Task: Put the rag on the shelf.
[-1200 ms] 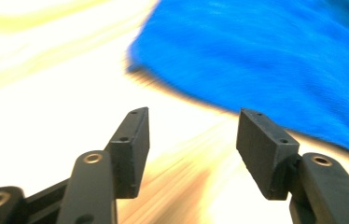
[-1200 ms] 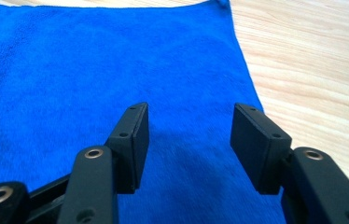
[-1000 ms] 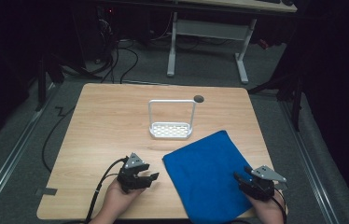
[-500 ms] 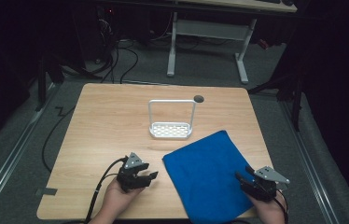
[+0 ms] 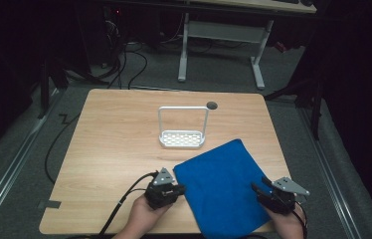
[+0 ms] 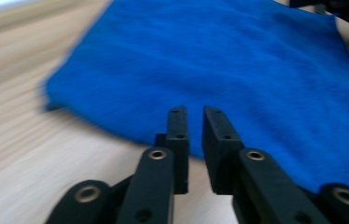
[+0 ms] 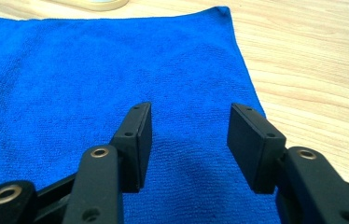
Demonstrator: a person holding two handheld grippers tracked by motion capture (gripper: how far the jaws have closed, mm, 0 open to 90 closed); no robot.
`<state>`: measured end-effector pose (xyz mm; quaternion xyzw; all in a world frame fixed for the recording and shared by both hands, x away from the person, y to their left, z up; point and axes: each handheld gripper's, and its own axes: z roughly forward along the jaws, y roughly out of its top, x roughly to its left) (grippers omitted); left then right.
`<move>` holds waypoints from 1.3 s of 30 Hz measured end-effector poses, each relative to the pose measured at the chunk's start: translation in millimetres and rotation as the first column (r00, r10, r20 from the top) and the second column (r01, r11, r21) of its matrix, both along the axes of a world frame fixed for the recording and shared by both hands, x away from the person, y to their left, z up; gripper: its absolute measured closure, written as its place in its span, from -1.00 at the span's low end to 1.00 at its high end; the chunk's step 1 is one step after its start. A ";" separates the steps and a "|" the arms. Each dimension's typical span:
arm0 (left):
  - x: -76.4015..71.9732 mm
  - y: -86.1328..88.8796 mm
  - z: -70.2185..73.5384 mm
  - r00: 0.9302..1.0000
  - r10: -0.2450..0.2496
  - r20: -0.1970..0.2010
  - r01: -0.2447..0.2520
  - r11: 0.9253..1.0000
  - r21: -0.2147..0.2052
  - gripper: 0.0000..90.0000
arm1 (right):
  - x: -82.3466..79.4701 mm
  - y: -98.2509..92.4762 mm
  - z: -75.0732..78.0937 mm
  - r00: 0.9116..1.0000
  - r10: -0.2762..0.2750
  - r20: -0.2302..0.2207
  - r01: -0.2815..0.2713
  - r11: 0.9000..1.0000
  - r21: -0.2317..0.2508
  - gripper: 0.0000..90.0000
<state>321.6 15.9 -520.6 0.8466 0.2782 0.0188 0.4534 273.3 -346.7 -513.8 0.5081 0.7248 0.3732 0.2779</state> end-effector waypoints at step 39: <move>0.7 51.0 -7.7 0.998 0.034 -0.047 -0.030 0.995 0.091 0.71 | 70.2 59.3 0.0 0.986 0.138 -0.093 -0.145 0.987 -0.075 1.00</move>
